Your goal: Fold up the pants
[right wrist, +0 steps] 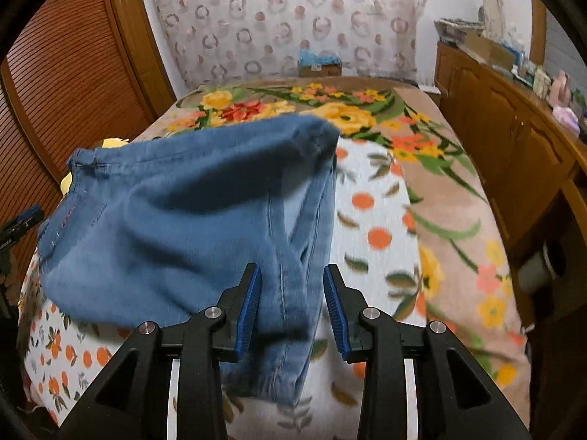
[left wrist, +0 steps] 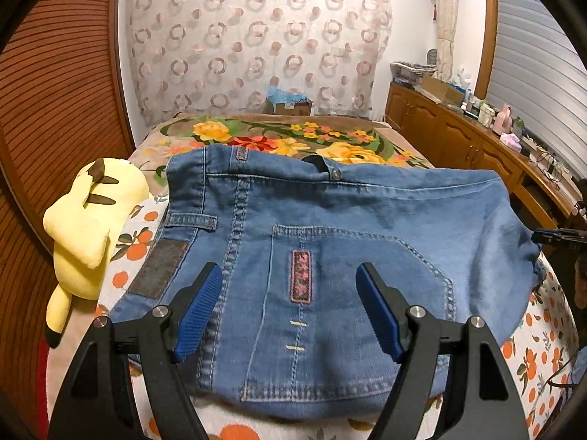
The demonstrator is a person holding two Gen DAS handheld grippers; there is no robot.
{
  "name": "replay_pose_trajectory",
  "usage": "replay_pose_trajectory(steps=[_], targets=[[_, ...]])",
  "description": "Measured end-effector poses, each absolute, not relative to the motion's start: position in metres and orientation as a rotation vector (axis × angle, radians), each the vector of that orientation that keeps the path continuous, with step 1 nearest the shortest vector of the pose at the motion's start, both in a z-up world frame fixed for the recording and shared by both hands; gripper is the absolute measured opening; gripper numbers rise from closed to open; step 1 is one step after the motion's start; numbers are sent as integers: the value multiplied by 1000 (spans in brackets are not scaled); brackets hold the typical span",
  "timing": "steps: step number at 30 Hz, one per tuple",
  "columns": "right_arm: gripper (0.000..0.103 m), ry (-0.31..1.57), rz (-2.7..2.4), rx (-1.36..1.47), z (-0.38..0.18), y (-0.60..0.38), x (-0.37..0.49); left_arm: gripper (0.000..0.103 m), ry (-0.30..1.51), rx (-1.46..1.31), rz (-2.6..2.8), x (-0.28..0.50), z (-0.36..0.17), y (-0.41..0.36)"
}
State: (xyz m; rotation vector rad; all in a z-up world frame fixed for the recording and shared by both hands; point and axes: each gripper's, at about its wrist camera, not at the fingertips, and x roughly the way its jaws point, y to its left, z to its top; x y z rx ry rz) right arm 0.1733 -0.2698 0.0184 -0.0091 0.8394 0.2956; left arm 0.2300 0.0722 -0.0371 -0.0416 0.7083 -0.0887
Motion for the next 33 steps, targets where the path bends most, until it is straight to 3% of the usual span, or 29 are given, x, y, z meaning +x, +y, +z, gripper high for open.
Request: replay_pose_trajectory(steps=[4, 5, 6, 12, 18, 20, 23, 33], targets=[[35, 825, 324, 13, 22, -269, 165, 77, 714, -40, -96, 221, -41, 68], [14, 817, 331, 16, 22, -269, 163, 77, 715, -41, -97, 219, -42, 67], [7, 809, 342, 16, 25, -270, 160, 77, 715, -42, -96, 218, -42, 67], [4, 670, 307, 23, 47, -291, 112, 77, 706, -44, -93, 207, -42, 68], [4, 737, 263, 46, 28, -307, 87, 77, 706, -46, -83, 204, -43, 75], [11, 748, 257, 58, 27, -310, 85, 77, 707, -49, -76, 204, -43, 78], [39, 740, 255, 55, 39, -301, 86, 77, 704, -50, -67, 203, -42, 82], [51, 819, 241, 31, 13, -278, 119, 77, 708, -61, 13, 202, -44, 118]])
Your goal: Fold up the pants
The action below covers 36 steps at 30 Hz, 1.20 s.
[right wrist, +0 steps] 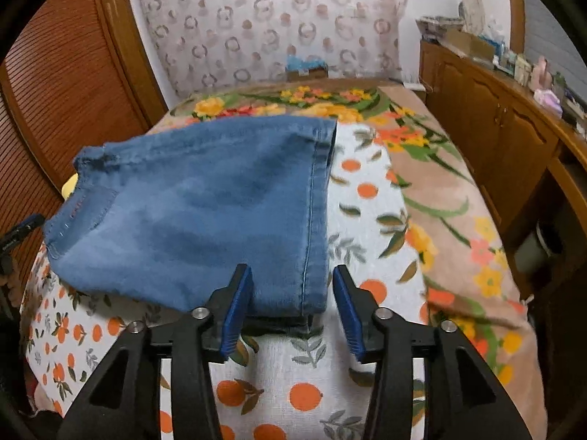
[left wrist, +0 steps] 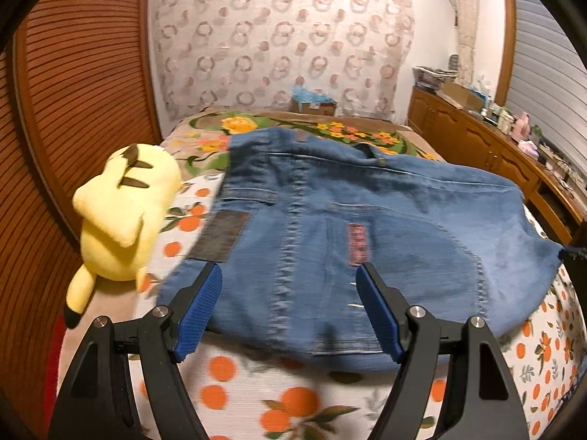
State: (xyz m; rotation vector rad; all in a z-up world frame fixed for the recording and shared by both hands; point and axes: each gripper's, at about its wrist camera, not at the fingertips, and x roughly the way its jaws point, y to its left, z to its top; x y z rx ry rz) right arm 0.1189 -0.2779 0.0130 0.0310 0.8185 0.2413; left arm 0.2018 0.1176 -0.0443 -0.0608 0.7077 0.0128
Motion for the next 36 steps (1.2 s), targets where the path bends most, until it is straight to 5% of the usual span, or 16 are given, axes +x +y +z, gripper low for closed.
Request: replay_pose_trajectory(steps=[26, 31, 36], targets=[[48, 845, 230, -18, -17, -256, 133, 70, 846, -137, 164, 222, -88, 188], [39, 837, 235, -35, -17, -257, 132, 47, 857, -188, 119, 227, -90, 187], [20, 836, 268, -32, -17, -259, 133, 28, 854, -166, 109, 227, -87, 178]])
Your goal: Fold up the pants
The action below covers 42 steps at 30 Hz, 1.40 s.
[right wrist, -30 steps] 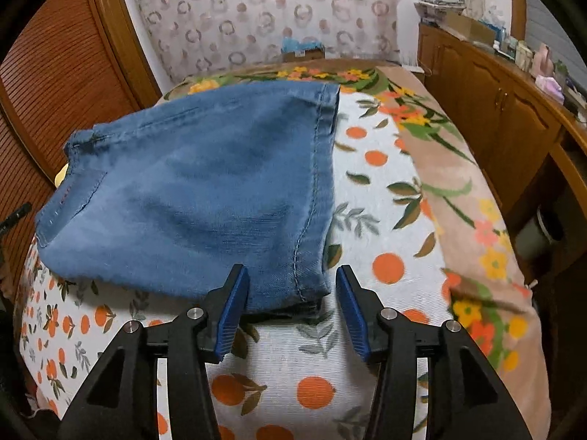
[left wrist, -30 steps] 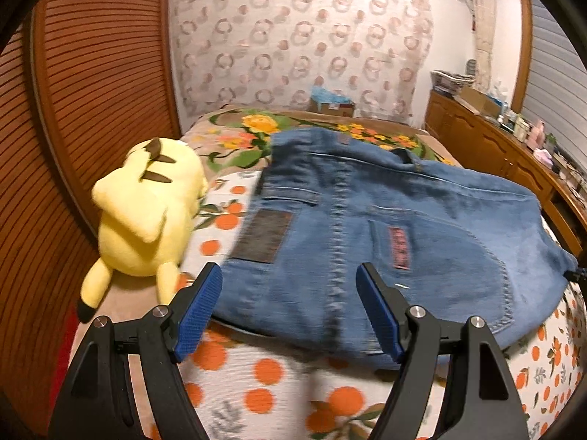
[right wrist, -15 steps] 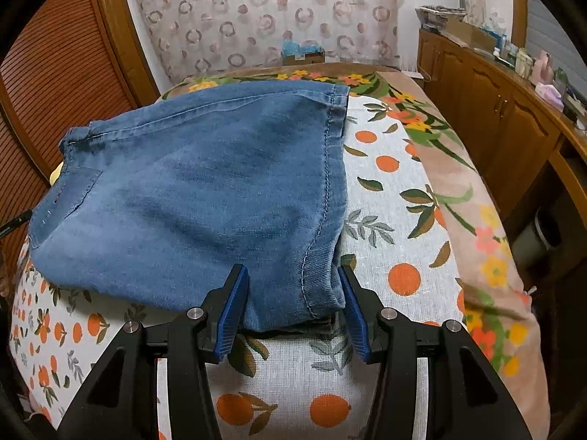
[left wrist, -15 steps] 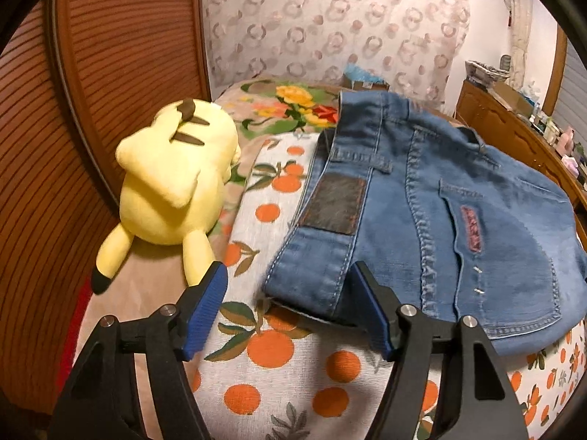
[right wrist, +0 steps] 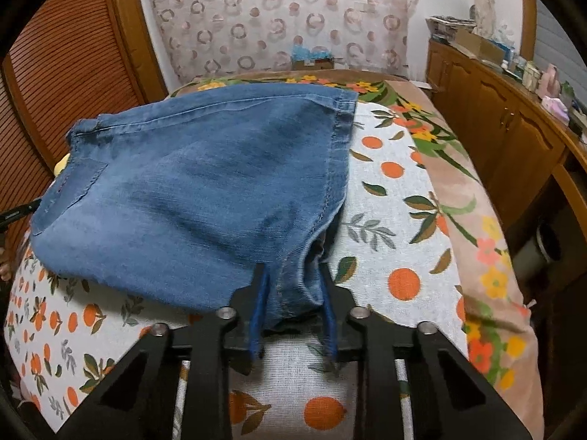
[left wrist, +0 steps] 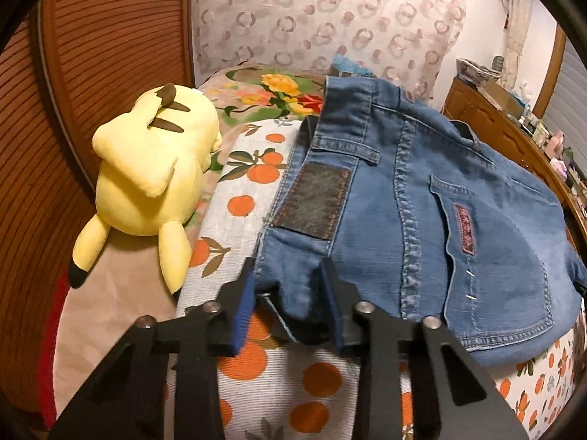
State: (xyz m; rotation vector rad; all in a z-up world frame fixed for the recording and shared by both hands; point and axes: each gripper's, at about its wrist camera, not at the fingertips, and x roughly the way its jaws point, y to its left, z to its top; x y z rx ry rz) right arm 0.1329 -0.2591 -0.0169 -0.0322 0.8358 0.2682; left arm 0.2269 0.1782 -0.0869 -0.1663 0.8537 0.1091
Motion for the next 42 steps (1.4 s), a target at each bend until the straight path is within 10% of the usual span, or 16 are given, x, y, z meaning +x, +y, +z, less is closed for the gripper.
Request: replay_pose_trajectory(steps=[2, 42], targets=[[19, 836, 278, -35, -17, -258, 134, 12, 840, -144, 134, 225, -83, 175], [16, 572, 340, -55, 38, -310, 4, 11, 550, -127, 69, 43, -1, 141]])
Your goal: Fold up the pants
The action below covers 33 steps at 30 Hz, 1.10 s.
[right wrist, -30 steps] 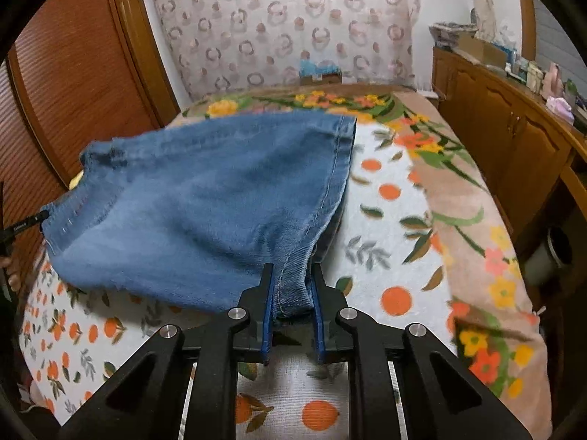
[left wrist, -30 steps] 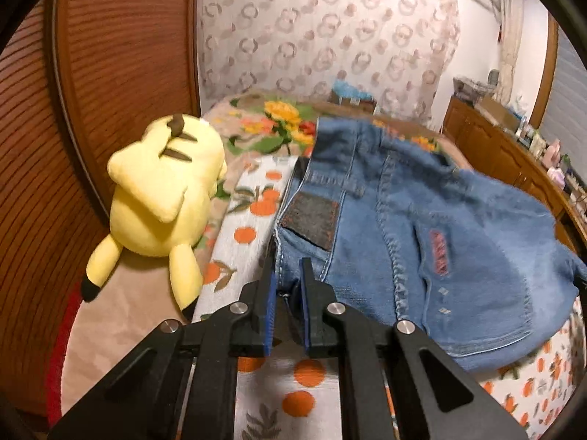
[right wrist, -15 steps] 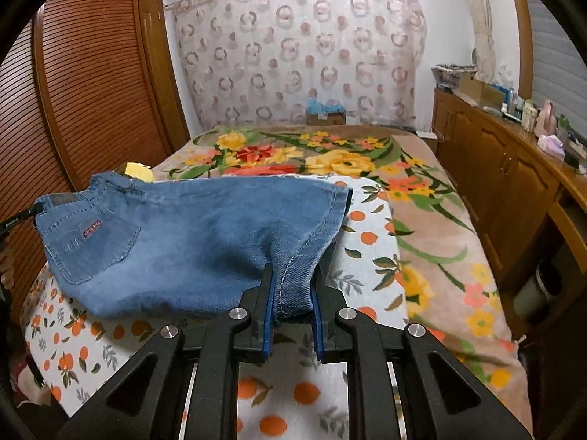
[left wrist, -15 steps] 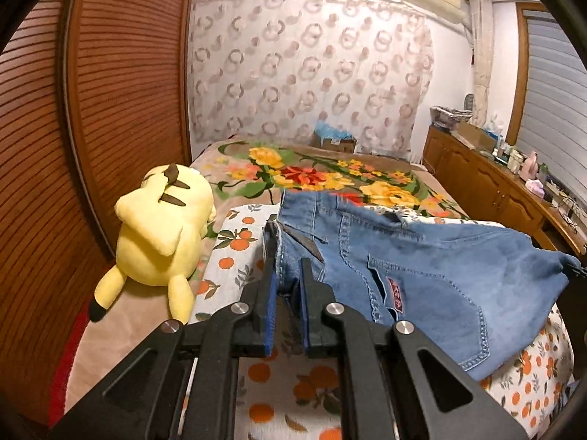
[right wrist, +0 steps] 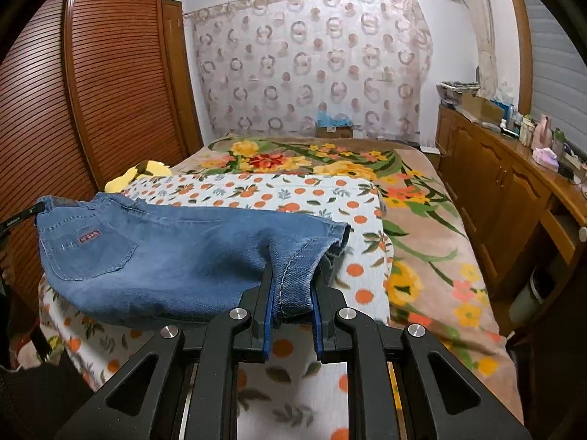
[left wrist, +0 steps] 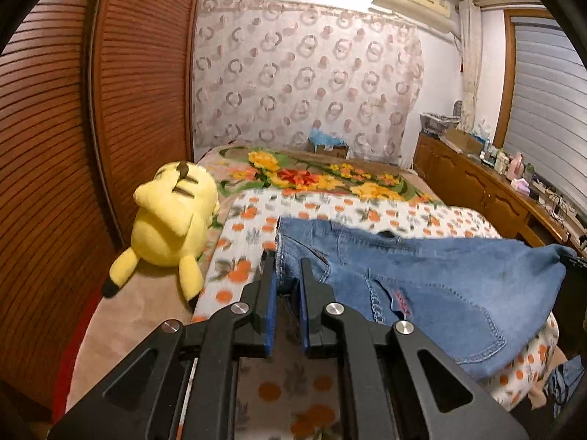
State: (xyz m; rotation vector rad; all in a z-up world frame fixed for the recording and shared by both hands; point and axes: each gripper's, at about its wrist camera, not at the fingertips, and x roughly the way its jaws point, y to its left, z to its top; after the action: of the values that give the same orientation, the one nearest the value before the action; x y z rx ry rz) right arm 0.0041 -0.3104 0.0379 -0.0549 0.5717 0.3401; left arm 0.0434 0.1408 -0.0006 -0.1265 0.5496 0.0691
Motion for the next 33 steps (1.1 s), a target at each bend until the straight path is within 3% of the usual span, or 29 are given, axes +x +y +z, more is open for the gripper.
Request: replay_pose_trajectory(steps=[9, 14, 17, 19, 23, 25, 33], targets=[[17, 643, 316, 48, 1, -317, 14, 12, 621, -84, 75, 34, -31, 128], [17, 637, 311, 91, 4, -319, 11, 21, 605, -80, 66, 29, -27, 129], [21, 628, 305, 98, 8, -322, 7, 32, 585, -76, 58, 25, -20, 126], [23, 624, 297, 93, 5, -320, -2, 49, 567, -80, 47, 24, -16, 123], [27, 611, 299, 89, 3, -320, -12, 51, 578, -74, 22, 30, -19, 112], [27, 605, 303, 92, 4, -321, -14, 70, 591, -74, 6, 36, -22, 106], [27, 608, 304, 101, -2, -324, -17, 74, 588, -58, -96, 48, -27, 65]])
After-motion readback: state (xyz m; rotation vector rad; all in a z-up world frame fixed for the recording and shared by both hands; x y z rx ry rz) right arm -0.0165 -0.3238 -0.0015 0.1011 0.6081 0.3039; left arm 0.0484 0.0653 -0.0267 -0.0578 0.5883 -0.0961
